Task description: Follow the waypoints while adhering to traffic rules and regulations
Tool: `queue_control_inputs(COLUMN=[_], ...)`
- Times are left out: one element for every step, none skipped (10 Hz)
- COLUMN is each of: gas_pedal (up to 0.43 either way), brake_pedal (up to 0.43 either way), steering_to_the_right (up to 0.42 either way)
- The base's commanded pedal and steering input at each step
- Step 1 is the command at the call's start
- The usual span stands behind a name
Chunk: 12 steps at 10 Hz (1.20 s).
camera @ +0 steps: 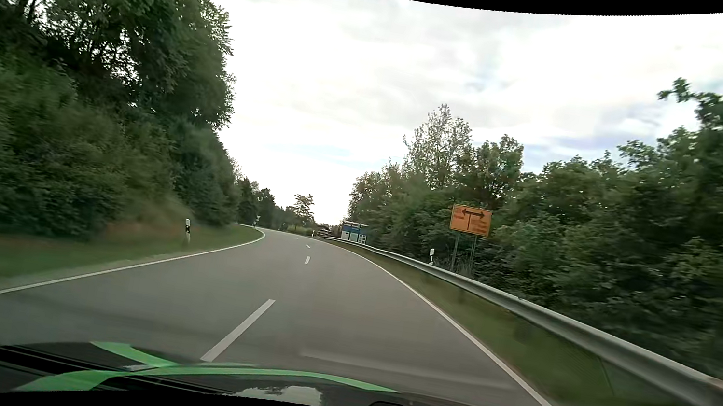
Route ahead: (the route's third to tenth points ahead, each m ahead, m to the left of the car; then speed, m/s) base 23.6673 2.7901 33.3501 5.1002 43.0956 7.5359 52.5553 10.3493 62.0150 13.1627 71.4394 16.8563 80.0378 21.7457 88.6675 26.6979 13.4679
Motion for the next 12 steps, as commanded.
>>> queue_control_inputs(gas_pedal=[0.157, 0.157, 0.169, 0.169, 0.177, 0.189, 0.189, 0.197, 0.209, 0.209, 0.209, 0.209], brake_pedal=[0.000, 0.000, 0.000, 0.000, 0.000, 0.000, 0.000, 0.000, 0.000, 0.000, 0.000, 0.000], steering_to_the_right=[-0.033, -0.033, -0.034, -0.034, -0.035, -0.035, -0.035, -0.036, -0.036, -0.035, -0.036, -0.035])
